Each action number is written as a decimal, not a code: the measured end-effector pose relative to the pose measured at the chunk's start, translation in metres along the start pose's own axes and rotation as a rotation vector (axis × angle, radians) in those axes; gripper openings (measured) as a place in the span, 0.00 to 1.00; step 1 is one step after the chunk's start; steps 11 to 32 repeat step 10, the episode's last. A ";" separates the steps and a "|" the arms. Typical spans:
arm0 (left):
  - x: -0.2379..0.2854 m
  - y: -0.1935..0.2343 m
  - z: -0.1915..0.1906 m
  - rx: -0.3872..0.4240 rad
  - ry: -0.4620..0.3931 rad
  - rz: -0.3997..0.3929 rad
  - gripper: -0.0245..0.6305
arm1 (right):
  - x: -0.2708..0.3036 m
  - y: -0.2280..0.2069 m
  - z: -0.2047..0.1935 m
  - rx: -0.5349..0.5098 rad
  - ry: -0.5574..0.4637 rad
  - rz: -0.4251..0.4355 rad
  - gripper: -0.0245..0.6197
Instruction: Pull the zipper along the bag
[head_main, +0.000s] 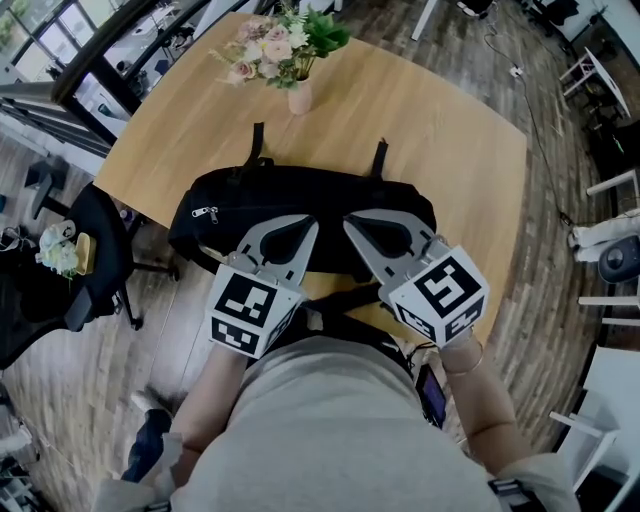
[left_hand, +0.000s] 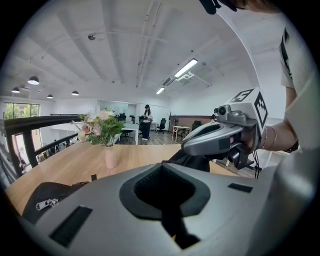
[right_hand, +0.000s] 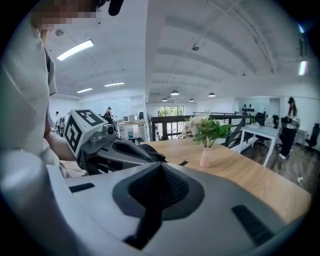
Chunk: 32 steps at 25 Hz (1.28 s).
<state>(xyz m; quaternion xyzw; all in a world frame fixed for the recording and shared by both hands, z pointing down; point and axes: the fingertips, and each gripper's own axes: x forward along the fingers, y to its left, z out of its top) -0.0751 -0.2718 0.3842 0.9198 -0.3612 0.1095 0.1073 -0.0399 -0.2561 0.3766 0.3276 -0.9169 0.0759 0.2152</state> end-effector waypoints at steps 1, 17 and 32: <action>0.000 0.000 0.000 -0.003 0.000 -0.001 0.06 | 0.000 0.000 0.000 0.000 0.001 -0.001 0.05; 0.000 0.001 -0.004 -0.015 0.007 -0.008 0.06 | 0.003 0.004 0.006 0.017 -0.007 0.000 0.05; 0.000 0.001 -0.004 -0.015 0.007 -0.008 0.06 | 0.003 0.004 0.006 0.017 -0.007 0.000 0.05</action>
